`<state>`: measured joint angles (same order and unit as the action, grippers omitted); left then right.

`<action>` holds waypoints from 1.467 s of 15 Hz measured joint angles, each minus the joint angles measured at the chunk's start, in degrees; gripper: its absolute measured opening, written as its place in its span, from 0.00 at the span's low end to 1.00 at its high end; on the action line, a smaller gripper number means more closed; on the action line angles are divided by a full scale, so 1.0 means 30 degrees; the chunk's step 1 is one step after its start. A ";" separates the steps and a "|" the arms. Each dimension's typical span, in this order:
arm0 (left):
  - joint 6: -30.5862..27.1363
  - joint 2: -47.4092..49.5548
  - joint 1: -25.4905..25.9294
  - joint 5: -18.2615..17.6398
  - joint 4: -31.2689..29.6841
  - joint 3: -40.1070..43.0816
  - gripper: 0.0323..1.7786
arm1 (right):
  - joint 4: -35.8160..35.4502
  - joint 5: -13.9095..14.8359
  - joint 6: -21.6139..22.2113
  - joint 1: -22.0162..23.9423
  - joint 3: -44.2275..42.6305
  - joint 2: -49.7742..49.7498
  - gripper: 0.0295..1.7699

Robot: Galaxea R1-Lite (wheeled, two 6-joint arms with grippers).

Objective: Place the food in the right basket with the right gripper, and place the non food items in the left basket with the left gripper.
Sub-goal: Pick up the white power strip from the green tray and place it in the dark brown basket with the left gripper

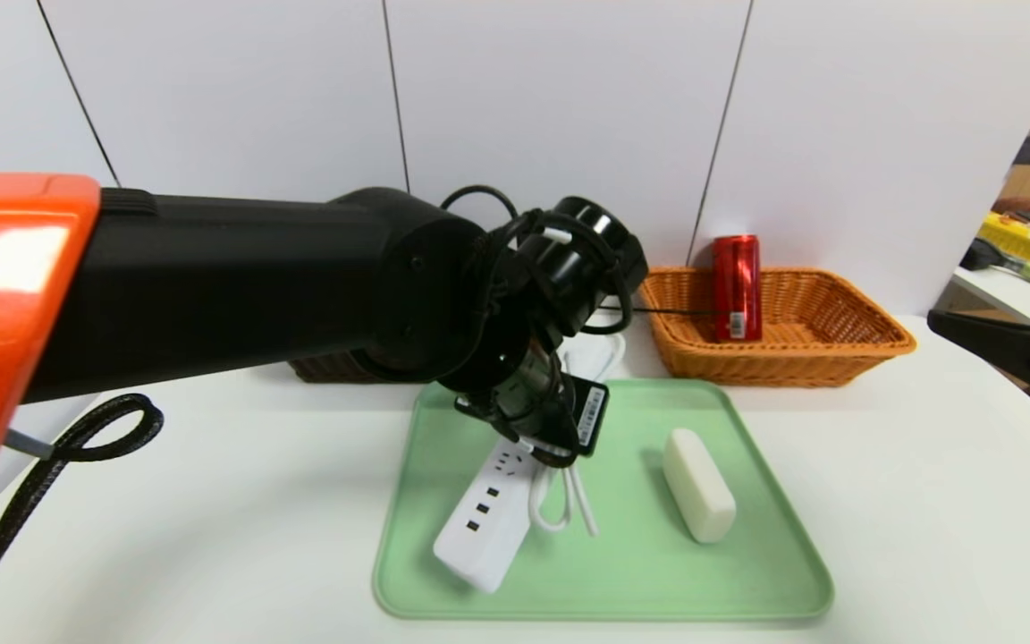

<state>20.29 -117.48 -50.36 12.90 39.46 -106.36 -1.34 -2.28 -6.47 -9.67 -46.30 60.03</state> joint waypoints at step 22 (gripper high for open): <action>0.8830 0.1666 0.6018 0.1894 -0.8720 -0.2243 0.51 | 0.0321 0.0329 0.0081 0.0037 0.1357 -0.1203 0.96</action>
<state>46.78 -112.48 -32.31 18.58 13.30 -113.09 -0.38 -1.29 -6.23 -9.56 -42.23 56.42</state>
